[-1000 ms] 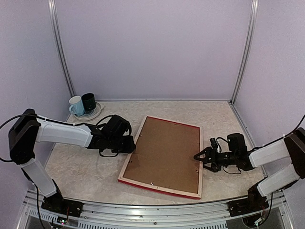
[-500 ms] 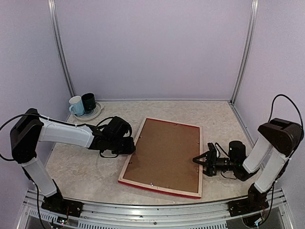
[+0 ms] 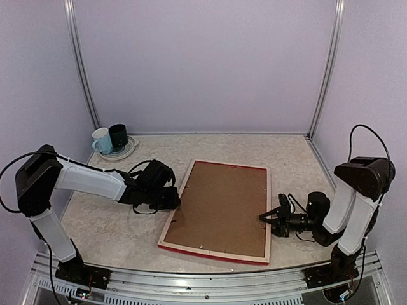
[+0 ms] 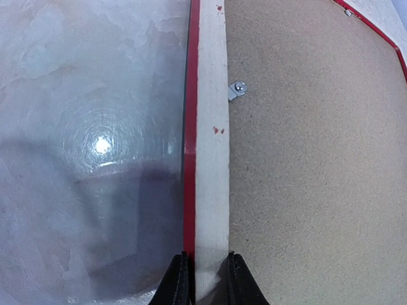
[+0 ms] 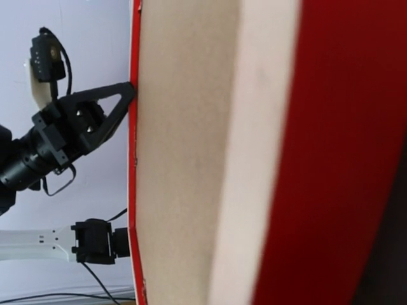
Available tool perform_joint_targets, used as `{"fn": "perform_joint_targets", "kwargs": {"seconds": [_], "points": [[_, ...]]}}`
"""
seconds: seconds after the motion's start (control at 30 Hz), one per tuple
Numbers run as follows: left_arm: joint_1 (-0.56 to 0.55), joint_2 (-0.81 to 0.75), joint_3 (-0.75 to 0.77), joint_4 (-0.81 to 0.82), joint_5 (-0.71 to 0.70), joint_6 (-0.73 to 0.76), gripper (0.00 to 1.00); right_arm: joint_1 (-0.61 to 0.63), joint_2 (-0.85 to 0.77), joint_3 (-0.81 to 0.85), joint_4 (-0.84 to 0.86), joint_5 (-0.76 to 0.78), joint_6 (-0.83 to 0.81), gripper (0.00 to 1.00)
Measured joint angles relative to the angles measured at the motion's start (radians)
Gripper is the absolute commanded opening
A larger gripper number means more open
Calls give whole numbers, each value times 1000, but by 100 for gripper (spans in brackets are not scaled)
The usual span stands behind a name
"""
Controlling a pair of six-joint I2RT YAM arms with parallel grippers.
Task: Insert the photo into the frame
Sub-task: Pick up the photo frame from the center of the board.
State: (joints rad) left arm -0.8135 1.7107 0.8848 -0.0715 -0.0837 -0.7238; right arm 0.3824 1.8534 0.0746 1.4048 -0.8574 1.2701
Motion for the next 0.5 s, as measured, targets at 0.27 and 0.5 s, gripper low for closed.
{"fn": "perform_joint_targets", "kwargs": {"seconds": [0.27, 0.5], "points": [[5, 12, -17, 40, 0, -6, 0, 0, -287, 49, -365, 44, -126, 34], [5, 23, -33, 71, 14, -24, 0, 1, -561, 187, -837, 116, -257, 21]]}}
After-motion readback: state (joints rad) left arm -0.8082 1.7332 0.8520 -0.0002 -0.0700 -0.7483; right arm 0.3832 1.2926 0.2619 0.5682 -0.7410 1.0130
